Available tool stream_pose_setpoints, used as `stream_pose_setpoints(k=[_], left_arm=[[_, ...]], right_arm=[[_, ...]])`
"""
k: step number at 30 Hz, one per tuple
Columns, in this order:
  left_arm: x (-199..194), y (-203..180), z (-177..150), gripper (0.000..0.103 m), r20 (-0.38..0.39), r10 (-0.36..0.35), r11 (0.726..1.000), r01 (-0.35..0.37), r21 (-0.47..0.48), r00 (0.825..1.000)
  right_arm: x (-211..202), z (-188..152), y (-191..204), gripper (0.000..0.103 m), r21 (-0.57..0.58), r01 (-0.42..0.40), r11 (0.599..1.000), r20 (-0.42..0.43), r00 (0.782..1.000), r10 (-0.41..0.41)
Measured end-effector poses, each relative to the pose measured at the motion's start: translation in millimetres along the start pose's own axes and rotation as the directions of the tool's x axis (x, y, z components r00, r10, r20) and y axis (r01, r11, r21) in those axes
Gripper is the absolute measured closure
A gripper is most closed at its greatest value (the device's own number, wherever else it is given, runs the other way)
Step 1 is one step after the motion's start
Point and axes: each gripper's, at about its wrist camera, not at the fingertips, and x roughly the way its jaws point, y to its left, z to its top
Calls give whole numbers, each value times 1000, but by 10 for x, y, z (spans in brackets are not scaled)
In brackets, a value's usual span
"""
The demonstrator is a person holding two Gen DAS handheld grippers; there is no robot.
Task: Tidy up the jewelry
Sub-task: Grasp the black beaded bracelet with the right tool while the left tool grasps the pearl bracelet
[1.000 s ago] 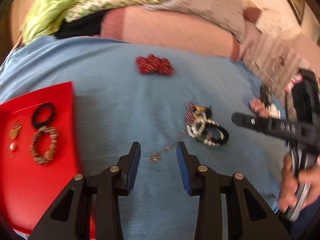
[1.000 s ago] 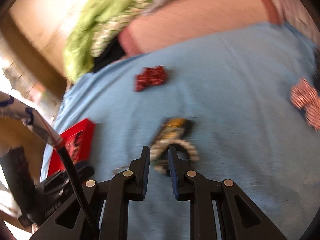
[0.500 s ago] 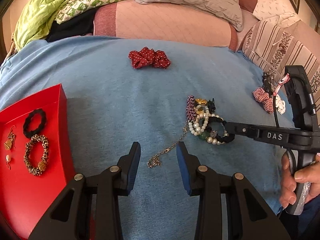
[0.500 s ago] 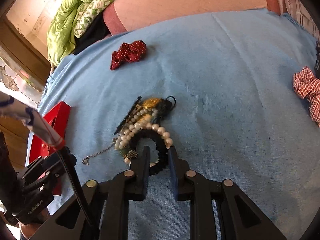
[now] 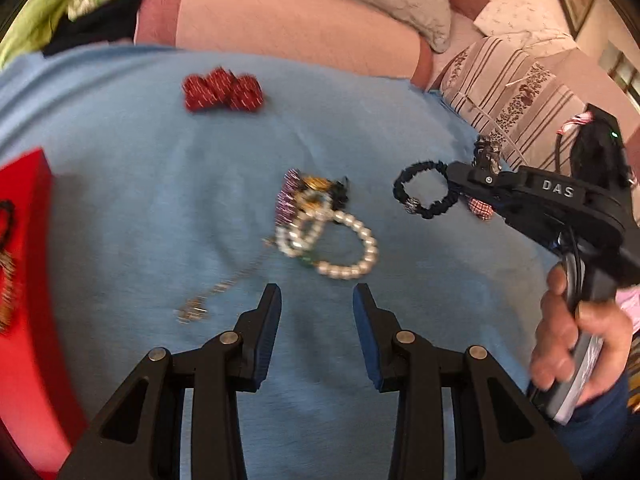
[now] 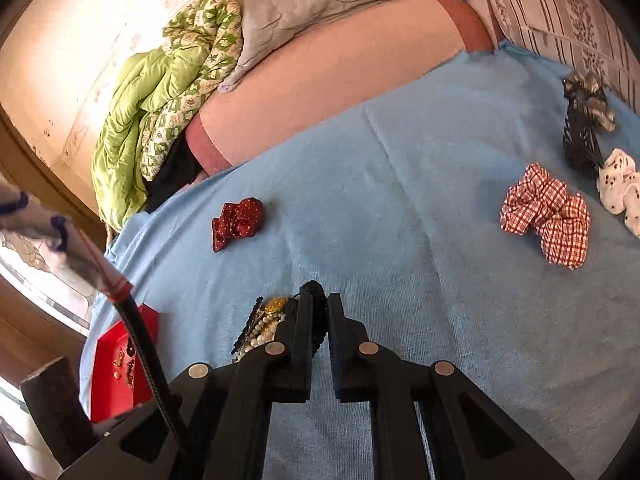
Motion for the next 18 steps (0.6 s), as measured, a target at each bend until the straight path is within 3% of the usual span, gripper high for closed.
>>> stream_pose_setpoints(k=[5, 8, 12, 14, 18], left_arm=[[267, 34, 72, 67, -40, 20, 978, -28, -207, 999], [378, -13, 148, 67, -45, 83, 967, -92, -236, 996], [513, -210, 205, 71, -61, 197, 969, -204, -139, 979], [540, -248, 173, 89, -57, 259, 963, -263, -63, 964], [380, -176, 70, 92, -58, 275, 961, -274, 30, 960]], right_arm=[[-44, 30, 33, 95, -8, -30, 1000, 12, 999, 30], [-50, 34, 60, 95, -14, -44, 999, 17, 999, 44], [-37, 34, 69, 95, -16, -66, 998, 7, 998, 66], [-31, 38, 69, 95, -20, -72, 997, 3, 997, 72], [-51, 44, 82, 95, -25, -94, 995, 2, 996, 94]])
